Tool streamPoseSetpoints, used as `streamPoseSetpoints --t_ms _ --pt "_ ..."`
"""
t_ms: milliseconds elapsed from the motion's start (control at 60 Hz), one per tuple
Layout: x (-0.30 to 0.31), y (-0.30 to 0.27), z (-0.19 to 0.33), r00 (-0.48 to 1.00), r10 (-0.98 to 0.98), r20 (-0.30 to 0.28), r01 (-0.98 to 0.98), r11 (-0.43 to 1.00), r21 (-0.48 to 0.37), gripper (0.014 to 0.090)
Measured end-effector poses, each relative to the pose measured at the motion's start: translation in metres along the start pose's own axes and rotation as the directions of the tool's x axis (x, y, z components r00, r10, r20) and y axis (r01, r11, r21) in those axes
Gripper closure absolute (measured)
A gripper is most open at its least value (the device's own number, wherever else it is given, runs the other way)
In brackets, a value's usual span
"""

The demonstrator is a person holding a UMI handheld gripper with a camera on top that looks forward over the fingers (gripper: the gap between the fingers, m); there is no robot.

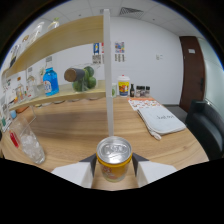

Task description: Make me a cup of Vodka Sunrise.

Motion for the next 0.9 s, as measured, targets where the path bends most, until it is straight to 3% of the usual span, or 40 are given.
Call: streamPoseSetpoints --t_ms 83,250,533,733,900 --pt "0.002 -0.005 -0.011 0.999 -0.001 -0.041 0.001 1.0 -0.01 0.0178" --pt "-0.017 -0.036 -0.062 0.996 -0.001 -0.093 0.004 1.0 0.031 0.0194" --pt "-0.128 -0.046 -0.134 1.0 -0.03 -0.006 0.031 0.994 0.107 0.0191" --pt "-0.196 -0.017 -0.139 0.999 -0.028 0.036 0.025 0.998 0.064 0.0185" --pt "-0.244 -0.039 -0.129 0.998 -0.015 0.061 0.01 0.996 0.083 0.0184"
